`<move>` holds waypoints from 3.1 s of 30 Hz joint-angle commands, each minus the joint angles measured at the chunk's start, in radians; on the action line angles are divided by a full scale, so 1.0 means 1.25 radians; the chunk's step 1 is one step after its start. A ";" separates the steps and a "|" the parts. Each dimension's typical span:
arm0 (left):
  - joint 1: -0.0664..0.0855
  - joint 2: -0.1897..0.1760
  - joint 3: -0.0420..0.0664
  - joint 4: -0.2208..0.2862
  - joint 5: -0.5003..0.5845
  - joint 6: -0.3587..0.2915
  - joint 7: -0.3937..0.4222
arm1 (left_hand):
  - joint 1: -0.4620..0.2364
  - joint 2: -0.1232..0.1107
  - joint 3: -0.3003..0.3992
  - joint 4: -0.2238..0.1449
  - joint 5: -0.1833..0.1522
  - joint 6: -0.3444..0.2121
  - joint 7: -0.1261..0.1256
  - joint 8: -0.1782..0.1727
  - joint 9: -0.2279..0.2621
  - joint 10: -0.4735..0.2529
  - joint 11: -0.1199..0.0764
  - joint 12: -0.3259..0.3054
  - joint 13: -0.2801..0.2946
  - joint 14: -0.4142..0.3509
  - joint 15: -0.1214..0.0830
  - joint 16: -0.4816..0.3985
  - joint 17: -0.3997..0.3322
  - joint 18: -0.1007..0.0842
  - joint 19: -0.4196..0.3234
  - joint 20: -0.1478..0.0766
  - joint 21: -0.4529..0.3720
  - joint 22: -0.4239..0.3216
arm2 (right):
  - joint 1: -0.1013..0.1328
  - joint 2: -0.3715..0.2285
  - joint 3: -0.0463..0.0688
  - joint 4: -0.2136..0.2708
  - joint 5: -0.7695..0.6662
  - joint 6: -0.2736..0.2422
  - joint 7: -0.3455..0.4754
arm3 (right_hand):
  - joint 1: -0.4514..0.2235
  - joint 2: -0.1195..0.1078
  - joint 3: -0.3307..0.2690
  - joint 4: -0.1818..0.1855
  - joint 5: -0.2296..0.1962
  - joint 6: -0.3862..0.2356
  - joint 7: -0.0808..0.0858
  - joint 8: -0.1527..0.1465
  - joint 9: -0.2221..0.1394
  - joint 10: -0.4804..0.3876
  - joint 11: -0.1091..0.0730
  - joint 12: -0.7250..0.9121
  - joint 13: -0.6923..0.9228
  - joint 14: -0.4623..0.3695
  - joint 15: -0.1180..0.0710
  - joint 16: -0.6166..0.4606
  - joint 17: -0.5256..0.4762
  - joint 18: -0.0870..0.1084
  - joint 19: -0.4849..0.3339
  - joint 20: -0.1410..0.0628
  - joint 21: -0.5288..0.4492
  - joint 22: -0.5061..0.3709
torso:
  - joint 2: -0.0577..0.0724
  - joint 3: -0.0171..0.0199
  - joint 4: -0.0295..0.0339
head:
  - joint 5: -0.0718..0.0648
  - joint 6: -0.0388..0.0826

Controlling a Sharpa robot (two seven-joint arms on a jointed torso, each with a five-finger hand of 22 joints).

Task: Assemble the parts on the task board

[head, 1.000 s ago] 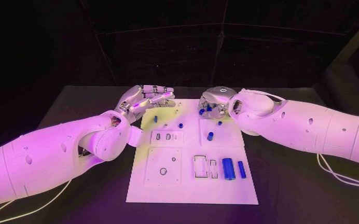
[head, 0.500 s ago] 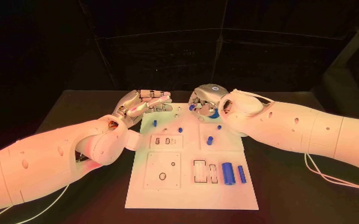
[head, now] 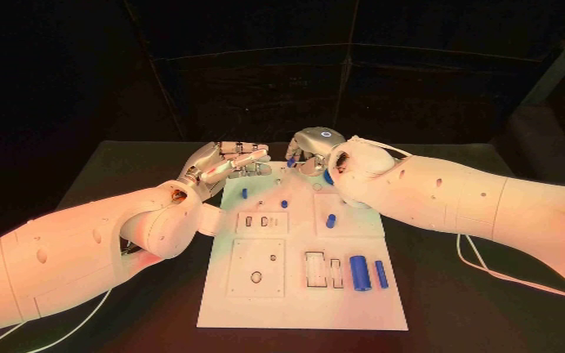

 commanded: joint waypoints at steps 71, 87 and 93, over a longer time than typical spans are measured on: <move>0.012 0.004 0.000 -0.001 0.007 0.016 -0.012 | 0.002 0.009 -0.005 0.000 -0.002 -0.003 0.031 -0.006 -0.001 0.000 0.005 -0.005 0.000 0.001 0.005 -0.007 0.000 0.004 0.005 0.002 -0.005 -0.002 | 0.002 0.074 0.000 -0.086 -0.023 0.085 -0.029 | -0.031 -0.038 -0.027 0.014 -0.028 -0.110 0.007 -0.025 -0.008 -0.068 0.026 -0.031 0.002 -0.007 0.020 -0.001 -0.006 -0.002 -0.015 0.019 -0.009 -0.027 | 0.002 -0.0002 -0.0030 | 0.016 -0.016; 0.013 -0.008 -0.007 -0.020 0.007 0.019 -0.014 | 0.002 0.010 -0.006 0.000 -0.002 -0.003 0.031 -0.007 -0.001 0.000 0.005 -0.006 0.000 0.001 0.005 -0.008 0.000 0.004 0.006 0.002 -0.006 -0.002 | 0.021 -0.106 0.001 0.029 0.395 0.046 0.048 | 0.022 -0.034 -0.062 -0.011 -0.005 -0.126 0.058 -0.021 -0.006 -0.108 0.052 -0.018 0.000 -0.069 0.038 -0.068 -0.049 0.036 -0.157 0.044 -0.155 -0.281 | -0.009 0.0026 -0.0180 | 0.023 0.000; 0.013 -0.010 -0.019 -0.030 0.007 0.023 -0.018 | 0.002 0.010 -0.006 0.000 -0.002 -0.003 0.031 -0.007 -0.001 0.000 0.005 -0.006 0.000 0.001 0.005 -0.008 0.000 0.004 0.006 0.002 -0.006 -0.002 | 0.027 -0.175 0.000 0.056 0.593 0.102 0.086 | 0.039 -0.030 -0.040 -0.028 0.005 -0.097 0.024 -0.005 0.000 -0.076 0.027 -0.007 -0.003 0.026 0.019 -0.255 -0.163 0.050 -0.206 0.022 -0.234 -0.380 | -0.014 0.0061 -0.0209 | 0.026 -0.002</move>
